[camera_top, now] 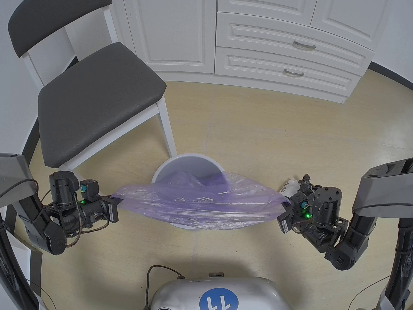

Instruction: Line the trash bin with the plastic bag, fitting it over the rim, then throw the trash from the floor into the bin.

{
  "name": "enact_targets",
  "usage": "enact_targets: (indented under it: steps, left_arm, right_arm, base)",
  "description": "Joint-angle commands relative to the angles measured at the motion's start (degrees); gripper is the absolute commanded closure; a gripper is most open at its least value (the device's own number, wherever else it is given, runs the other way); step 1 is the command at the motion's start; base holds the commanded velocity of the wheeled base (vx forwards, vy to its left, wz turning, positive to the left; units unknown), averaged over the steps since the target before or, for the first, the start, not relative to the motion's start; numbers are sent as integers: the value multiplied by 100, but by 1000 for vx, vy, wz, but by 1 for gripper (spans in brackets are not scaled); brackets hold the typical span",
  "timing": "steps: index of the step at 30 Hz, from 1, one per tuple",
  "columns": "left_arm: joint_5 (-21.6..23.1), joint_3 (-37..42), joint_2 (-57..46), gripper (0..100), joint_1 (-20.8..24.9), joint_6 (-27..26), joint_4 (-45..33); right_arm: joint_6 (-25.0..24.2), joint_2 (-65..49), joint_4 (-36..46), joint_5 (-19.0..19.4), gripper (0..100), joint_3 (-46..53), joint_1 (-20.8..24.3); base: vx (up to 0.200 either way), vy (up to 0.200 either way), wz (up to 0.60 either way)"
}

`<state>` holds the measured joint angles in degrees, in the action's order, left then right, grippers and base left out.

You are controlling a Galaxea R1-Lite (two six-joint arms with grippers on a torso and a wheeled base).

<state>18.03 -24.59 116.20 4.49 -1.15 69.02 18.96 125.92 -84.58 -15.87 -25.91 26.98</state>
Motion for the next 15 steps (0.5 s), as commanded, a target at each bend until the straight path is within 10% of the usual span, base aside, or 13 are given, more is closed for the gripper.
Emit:
enact_targets:
  steps: [1,15]
  left_arm:
    - [-1,7,-238,100,0,0,-64]
    - [25,235,69,100,246,-351,-267]
  right_arm:
    - [3,-305,47,-4,100,103,-8]
    - [249,179,20,67,100,297,62]
  base:
    - [0,0,0]
    - [0,0,0]
